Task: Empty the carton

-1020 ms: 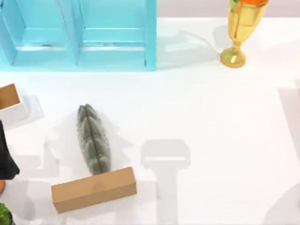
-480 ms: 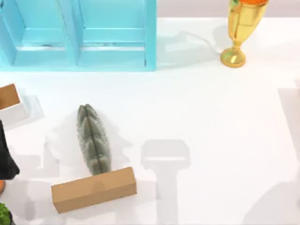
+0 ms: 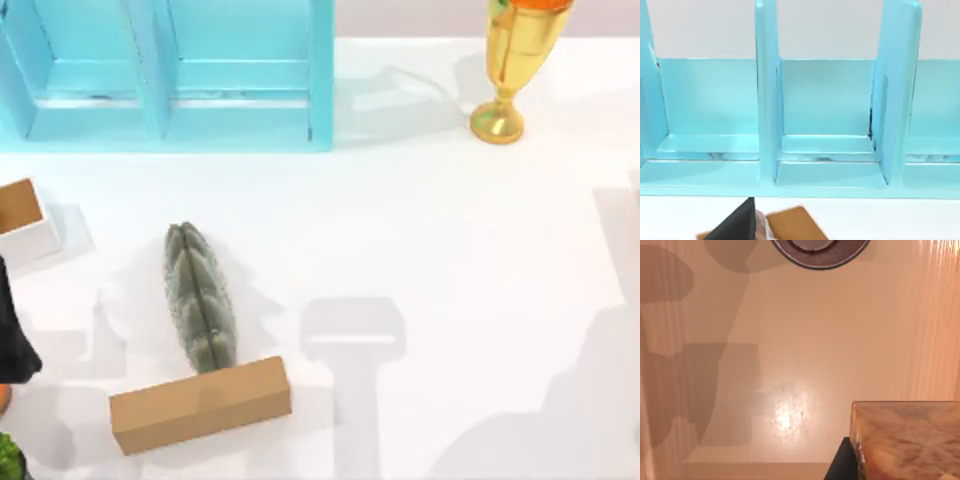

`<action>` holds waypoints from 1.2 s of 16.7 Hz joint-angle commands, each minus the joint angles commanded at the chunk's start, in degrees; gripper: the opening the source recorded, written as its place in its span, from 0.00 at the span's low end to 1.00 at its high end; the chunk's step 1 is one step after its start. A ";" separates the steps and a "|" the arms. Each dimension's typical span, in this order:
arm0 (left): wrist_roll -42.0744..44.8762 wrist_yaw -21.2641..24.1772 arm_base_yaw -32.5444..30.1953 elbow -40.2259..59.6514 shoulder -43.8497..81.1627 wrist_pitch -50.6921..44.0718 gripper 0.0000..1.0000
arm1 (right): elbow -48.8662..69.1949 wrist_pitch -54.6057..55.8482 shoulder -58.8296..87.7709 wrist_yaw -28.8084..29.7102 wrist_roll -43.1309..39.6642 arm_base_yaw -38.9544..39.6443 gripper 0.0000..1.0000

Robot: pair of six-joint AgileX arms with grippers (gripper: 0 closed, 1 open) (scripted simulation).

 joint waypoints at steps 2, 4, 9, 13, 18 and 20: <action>0.00 0.00 0.00 0.00 0.00 0.00 1.00 | 0.15 -4.30 -0.69 1.46 0.30 0.10 0.00; 0.00 0.00 0.00 0.00 0.00 0.00 1.00 | -0.06 -6.18 -0.96 2.41 0.45 0.01 0.00; 0.00 0.00 0.00 0.00 0.00 0.00 1.00 | -0.08 -6.11 -0.69 2.35 0.64 0.14 0.00; 0.00 0.00 0.00 0.00 0.00 0.00 1.00 | -0.69 -3.86 -0.12 2.87 6.85 6.45 0.00; 0.00 0.00 0.00 0.00 0.00 0.00 1.00 | -3.96 1.77 1.12 3.63 24.19 25.26 0.00; 0.00 0.00 0.00 0.00 0.00 0.00 1.00 | -6.03 4.46 1.43 3.56 31.61 33.31 0.00</action>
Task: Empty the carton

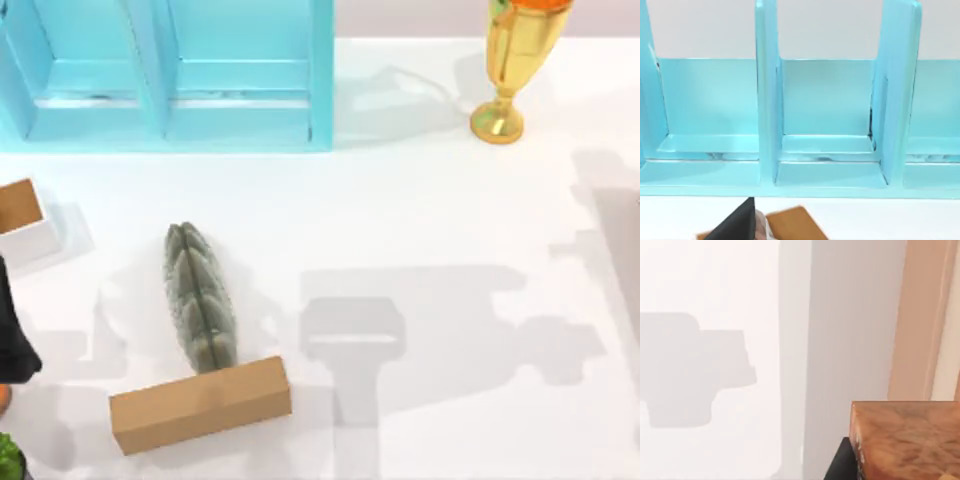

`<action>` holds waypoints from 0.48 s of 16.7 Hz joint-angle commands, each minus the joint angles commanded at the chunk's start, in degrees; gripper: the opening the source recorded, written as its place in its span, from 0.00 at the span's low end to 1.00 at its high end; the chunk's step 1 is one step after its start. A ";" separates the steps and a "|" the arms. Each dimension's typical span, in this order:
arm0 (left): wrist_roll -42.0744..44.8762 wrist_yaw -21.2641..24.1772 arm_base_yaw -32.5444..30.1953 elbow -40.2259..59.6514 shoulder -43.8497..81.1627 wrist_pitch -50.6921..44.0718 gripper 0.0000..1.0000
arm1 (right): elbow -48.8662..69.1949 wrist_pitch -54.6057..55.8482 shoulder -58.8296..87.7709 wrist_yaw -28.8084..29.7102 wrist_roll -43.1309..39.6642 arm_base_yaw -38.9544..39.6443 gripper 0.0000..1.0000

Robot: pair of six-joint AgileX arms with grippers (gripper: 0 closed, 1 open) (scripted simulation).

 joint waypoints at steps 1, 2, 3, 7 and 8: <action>0.00 0.00 0.00 0.00 0.00 0.00 1.00 | -1.16 1.38 0.08 -0.13 3.46 3.67 0.00; 0.00 0.00 0.00 0.00 0.00 0.00 1.00 | -2.41 2.76 0.14 -0.30 6.62 6.94 0.00; 0.00 0.00 0.00 0.00 0.00 0.00 1.00 | -3.74 4.08 0.23 -0.49 9.48 9.78 0.00; 0.00 0.00 0.00 0.00 0.00 0.00 1.00 | -8.89 8.30 0.76 -1.11 17.44 16.32 0.00; 0.00 0.00 0.00 0.00 0.00 0.00 1.00 | -9.86 8.94 0.89 -1.18 18.46 16.85 0.00</action>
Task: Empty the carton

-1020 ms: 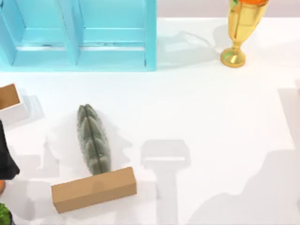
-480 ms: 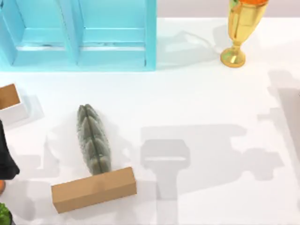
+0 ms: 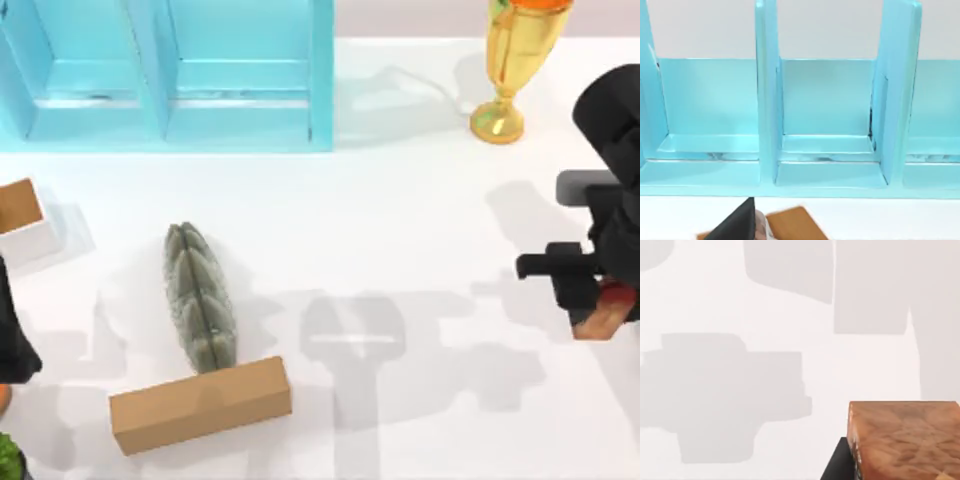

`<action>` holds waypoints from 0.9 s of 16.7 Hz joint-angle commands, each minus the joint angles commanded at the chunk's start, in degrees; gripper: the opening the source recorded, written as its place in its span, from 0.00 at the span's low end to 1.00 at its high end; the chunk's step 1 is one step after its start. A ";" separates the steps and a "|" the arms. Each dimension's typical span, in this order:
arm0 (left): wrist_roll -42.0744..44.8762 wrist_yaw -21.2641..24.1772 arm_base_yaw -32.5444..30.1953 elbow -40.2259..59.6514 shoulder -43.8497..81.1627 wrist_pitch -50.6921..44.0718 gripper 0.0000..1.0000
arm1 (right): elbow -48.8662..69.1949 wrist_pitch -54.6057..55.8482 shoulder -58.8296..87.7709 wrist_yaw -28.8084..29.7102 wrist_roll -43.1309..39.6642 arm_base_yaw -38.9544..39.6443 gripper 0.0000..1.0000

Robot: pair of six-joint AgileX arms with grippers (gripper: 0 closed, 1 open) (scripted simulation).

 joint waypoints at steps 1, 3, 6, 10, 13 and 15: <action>0.00 0.00 0.00 0.00 0.00 0.00 1.00 | -0.71 0.43 0.12 -0.04 0.64 0.24 0.00; 0.00 0.00 0.00 0.00 0.00 0.00 1.00 | -1.10 0.66 0.20 -0.06 0.95 0.31 0.00; 0.00 0.00 0.00 0.00 0.00 0.00 1.00 | -0.97 0.53 -0.03 -0.13 0.98 0.06 0.00; 0.00 0.00 0.00 0.00 0.00 0.00 1.00 | -3.12 4.15 1.54 -0.10 1.03 0.18 0.00; 0.00 0.00 0.00 0.00 0.00 0.00 1.00 | -5.86 9.11 3.68 -0.06 1.11 0.36 0.00; 0.00 0.00 0.00 0.00 0.00 0.00 1.00 | -6.98 10.96 4.60 -0.04 1.15 0.43 0.00</action>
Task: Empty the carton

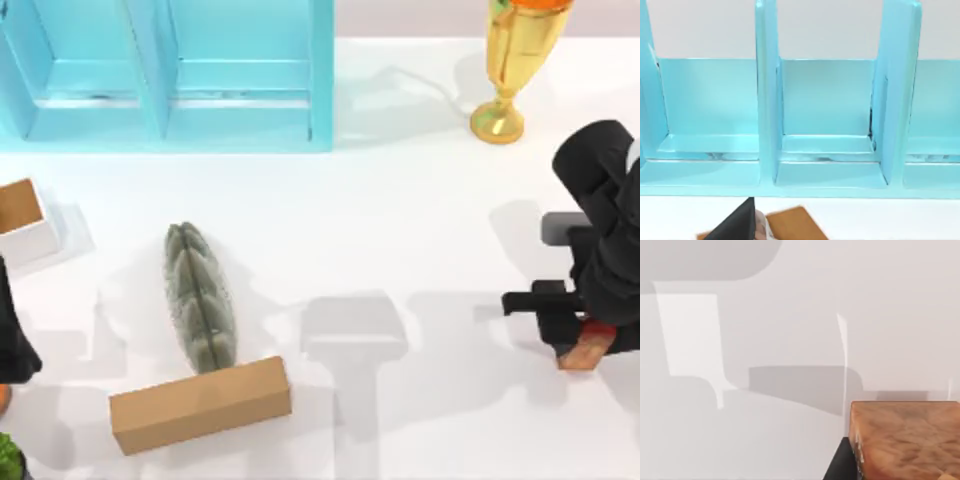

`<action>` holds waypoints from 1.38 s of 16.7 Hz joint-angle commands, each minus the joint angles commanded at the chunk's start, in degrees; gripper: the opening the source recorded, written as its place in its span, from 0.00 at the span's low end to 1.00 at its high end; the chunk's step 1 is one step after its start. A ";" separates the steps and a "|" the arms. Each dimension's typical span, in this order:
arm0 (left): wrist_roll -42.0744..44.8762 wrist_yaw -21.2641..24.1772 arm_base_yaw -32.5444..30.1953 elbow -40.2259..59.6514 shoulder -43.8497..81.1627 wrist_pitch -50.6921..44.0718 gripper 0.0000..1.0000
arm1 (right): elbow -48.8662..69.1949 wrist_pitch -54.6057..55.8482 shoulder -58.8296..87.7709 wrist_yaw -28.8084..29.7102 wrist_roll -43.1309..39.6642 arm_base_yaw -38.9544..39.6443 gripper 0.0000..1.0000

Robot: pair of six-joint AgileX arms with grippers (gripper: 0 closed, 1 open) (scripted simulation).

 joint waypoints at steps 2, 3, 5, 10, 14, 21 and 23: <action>0.00 0.00 0.00 0.00 0.00 0.00 1.00 | -0.06 0.10 0.06 0.00 0.00 0.00 0.00; 0.00 0.00 0.00 0.00 0.00 0.00 1.00 | -0.06 0.10 0.06 0.00 0.00 0.00 0.00; 0.00 0.00 0.00 0.00 0.00 0.00 1.00 | -0.06 0.10 0.06 0.00 0.00 0.00 0.08; 0.00 0.00 0.00 0.00 0.00 0.00 1.00 | -0.06 0.10 0.06 0.00 0.00 0.00 0.45; 0.00 0.00 0.00 0.00 0.00 0.00 1.00 | -0.06 0.10 0.06 0.00 0.00 0.00 0.75; 0.00 0.00 0.00 0.00 0.00 0.00 1.00 | -0.06 0.10 0.06 0.00 0.00 0.00 1.00; 0.00 0.00 0.00 0.00 0.00 0.00 1.00 | -0.06 0.10 0.06 0.00 0.00 0.00 1.00</action>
